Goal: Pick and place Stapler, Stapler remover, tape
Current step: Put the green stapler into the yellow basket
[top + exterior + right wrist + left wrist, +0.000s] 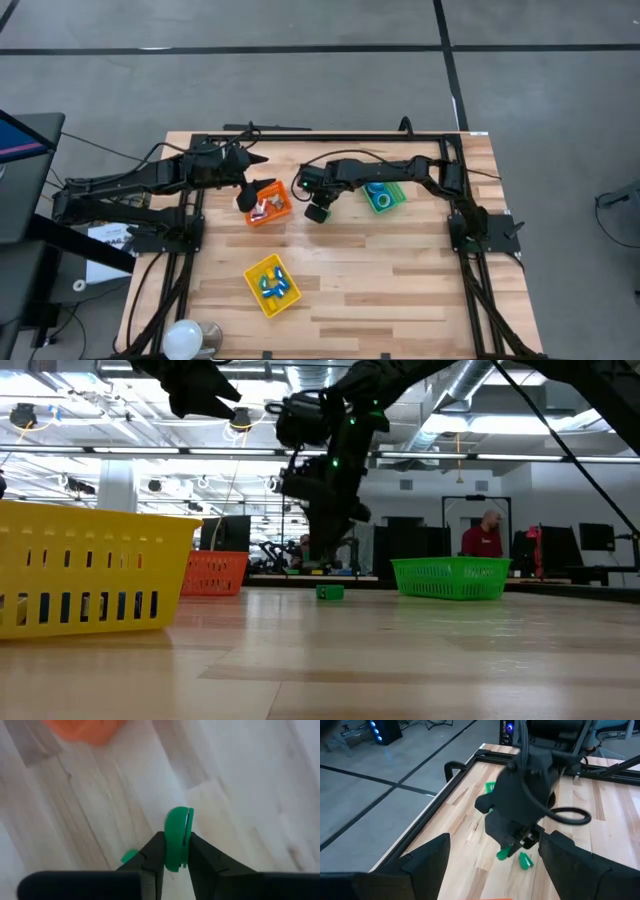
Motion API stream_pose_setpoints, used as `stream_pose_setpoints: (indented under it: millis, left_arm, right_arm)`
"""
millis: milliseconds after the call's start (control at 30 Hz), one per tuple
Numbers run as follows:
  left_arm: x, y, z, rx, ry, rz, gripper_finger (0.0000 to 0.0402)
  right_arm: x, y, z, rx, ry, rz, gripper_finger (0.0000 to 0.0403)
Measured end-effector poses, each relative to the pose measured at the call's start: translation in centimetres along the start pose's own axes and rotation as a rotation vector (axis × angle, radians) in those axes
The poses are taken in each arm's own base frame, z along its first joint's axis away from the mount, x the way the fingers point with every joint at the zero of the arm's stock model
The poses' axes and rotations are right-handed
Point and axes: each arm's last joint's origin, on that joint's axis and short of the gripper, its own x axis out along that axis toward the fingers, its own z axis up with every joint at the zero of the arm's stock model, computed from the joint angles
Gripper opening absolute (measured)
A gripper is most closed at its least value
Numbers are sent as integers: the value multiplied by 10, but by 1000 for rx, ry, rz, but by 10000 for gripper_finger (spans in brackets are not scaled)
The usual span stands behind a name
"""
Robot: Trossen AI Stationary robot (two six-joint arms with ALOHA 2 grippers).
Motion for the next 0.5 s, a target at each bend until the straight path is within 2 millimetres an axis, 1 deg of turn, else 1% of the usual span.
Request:
stream_pose_setpoints:
  millis: [167,233,400,500]
  left_arm:
    - [0,0,0,-1,-1,0,296]
    - [0,0,0,-1,-1,0,296]
    - [0,0,0,1,-1,0,296]
    - [0,0,0,1,-2,0,296]
  right_arm:
    - [-15,-2,5,-31,25,-34,59]
    - [-25,-3,5,-39,34,-36,59]
    - [-58,-6,6,-64,-34,-54,59]
    - [-82,-12,5,-93,-95,-84,59]
